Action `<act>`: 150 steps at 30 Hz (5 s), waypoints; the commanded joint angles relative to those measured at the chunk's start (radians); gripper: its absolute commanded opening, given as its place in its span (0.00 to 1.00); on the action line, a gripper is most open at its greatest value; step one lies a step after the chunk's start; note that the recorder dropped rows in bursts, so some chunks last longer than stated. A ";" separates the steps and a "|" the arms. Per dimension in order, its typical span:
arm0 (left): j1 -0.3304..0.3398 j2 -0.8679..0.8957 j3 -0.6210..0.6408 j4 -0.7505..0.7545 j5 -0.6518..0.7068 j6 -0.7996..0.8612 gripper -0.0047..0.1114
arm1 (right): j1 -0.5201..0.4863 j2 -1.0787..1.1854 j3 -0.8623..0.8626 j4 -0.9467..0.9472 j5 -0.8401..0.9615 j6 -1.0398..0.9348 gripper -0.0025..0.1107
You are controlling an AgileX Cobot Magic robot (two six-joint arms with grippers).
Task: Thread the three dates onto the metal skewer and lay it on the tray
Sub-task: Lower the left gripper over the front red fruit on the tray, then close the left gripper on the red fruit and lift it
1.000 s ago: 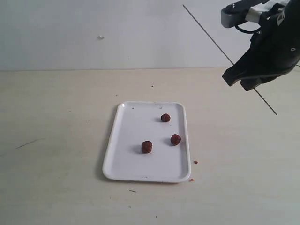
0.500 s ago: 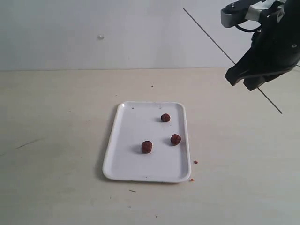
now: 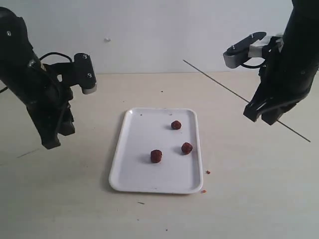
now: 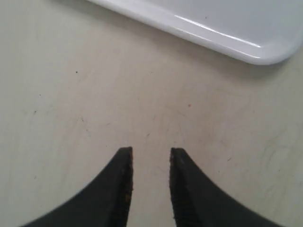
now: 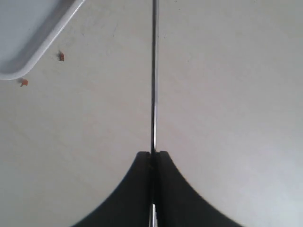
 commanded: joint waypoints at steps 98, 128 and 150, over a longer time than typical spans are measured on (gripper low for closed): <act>-0.283 0.493 -0.345 -0.166 -0.095 0.139 0.40 | -0.057 0.112 -0.093 0.026 0.035 0.010 0.02; -0.283 0.480 -0.345 0.094 -0.083 0.149 0.29 | -0.057 0.112 -0.093 0.026 0.071 0.019 0.02; -0.281 0.418 -0.345 0.302 -0.338 0.149 0.29 | -0.055 0.115 -0.074 0.157 0.082 -0.063 0.02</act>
